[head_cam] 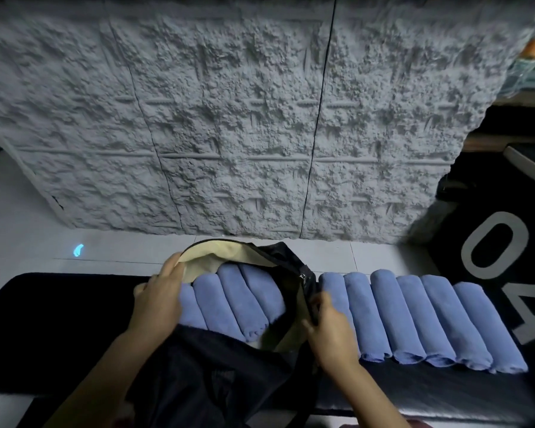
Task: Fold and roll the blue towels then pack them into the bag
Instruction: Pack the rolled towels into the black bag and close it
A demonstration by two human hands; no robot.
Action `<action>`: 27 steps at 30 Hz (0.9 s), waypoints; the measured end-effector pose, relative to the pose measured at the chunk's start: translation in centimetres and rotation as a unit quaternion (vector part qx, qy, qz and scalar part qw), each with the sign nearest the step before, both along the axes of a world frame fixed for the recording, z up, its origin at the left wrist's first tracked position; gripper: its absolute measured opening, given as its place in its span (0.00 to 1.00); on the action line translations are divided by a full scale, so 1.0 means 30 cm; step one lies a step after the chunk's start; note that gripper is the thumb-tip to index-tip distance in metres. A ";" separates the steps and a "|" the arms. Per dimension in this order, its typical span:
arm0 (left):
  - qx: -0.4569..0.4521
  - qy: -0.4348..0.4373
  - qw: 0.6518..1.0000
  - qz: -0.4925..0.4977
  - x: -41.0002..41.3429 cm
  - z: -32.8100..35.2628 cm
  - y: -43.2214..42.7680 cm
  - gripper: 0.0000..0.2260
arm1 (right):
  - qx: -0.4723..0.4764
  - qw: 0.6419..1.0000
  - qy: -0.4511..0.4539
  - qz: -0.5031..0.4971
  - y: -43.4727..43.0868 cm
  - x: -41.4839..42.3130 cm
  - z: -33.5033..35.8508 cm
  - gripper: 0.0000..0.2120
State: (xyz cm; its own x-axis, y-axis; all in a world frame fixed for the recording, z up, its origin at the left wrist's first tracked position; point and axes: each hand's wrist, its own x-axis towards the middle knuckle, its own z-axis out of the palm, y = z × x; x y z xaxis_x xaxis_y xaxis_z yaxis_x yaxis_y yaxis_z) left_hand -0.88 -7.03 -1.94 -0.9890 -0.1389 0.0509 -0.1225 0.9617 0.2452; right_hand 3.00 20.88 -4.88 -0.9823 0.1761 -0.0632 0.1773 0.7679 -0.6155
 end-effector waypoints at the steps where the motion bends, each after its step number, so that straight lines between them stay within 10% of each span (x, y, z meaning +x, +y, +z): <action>1: 0.016 0.026 0.999 -0.013 -0.022 0.005 -0.017 0.25 | 0.002 1.000 -0.003 0.019 -0.012 0.005 0.004 0.10; 9: -0.038 0.103 0.994 -0.016 -0.008 0.029 0.343 0.19 | -0.001 0.999 -0.040 -0.007 0.147 0.022 0.026 0.08; 16: 0.219 -0.007 0.933 -0.285 0.089 -0.040 0.970 0.14 | 0.043 0.989 0.003 -0.143 0.546 0.011 -0.018 0.06; 21: 0.149 -0.093 0.901 -0.396 0.122 -0.102 1.282 0.11 | 0.172 0.952 -0.051 -0.249 0.877 0.022 -0.083 0.24; 27: 0.013 -0.130 0.872 -0.472 0.099 -0.152 1.436 0.22 | 0.081 0.953 -0.183 -0.229 1.031 0.024 -0.150 0.31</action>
